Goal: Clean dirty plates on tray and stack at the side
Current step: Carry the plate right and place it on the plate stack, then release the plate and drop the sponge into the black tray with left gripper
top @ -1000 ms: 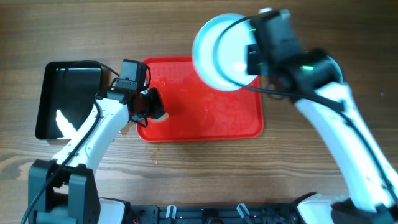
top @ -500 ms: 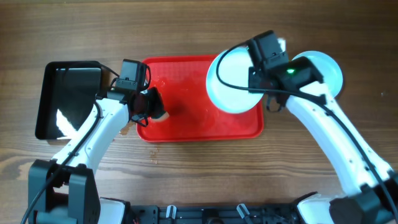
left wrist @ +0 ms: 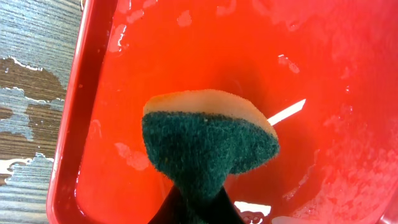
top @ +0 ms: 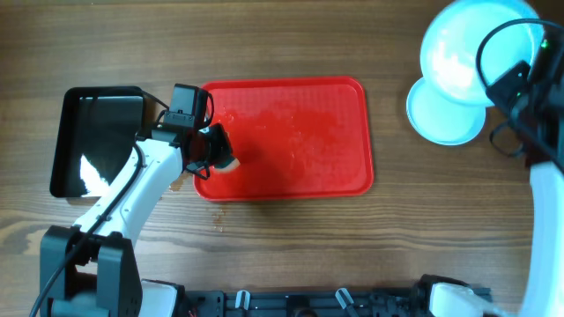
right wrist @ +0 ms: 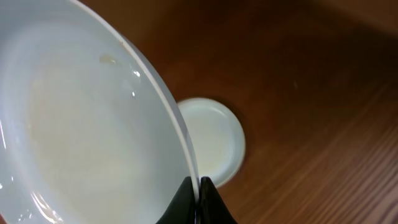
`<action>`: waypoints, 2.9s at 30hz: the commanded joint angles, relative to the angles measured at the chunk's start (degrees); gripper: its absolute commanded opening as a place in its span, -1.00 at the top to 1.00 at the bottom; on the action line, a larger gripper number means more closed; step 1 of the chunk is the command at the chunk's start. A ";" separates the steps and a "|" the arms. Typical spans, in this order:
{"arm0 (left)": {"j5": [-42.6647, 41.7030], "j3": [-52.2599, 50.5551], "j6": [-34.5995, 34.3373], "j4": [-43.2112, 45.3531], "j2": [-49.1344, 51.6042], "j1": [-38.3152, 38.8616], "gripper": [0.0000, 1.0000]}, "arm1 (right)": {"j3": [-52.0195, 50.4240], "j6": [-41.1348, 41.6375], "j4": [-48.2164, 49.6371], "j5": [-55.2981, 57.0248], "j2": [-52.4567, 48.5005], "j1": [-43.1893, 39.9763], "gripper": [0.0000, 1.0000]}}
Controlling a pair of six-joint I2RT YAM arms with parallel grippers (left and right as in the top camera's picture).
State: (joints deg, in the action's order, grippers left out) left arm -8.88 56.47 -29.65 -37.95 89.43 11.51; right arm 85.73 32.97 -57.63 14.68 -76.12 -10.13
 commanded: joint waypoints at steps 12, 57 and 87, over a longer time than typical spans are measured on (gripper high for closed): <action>0.15 -0.35 -0.61 -0.42 0.39 -0.37 0.92 | -8.20 -3.93 10.73 -26.36 -22.77 -16.00 0.91; 22.43 3.02 4.68 5.70 -7.58 -5.62 0.92 | -10.32 -12.02 8.57 -50.64 -19.34 -7.85 -0.26; 13.18 3.02 0.22 15.06 4.39 -34.12 -0.66 | -14.12 -11.96 12.57 -47.47 -19.34 10.29 -0.30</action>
State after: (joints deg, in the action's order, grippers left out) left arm 7.14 58.43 -29.26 -22.72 94.30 -22.63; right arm 71.96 22.17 -44.95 -33.36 -95.55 -0.08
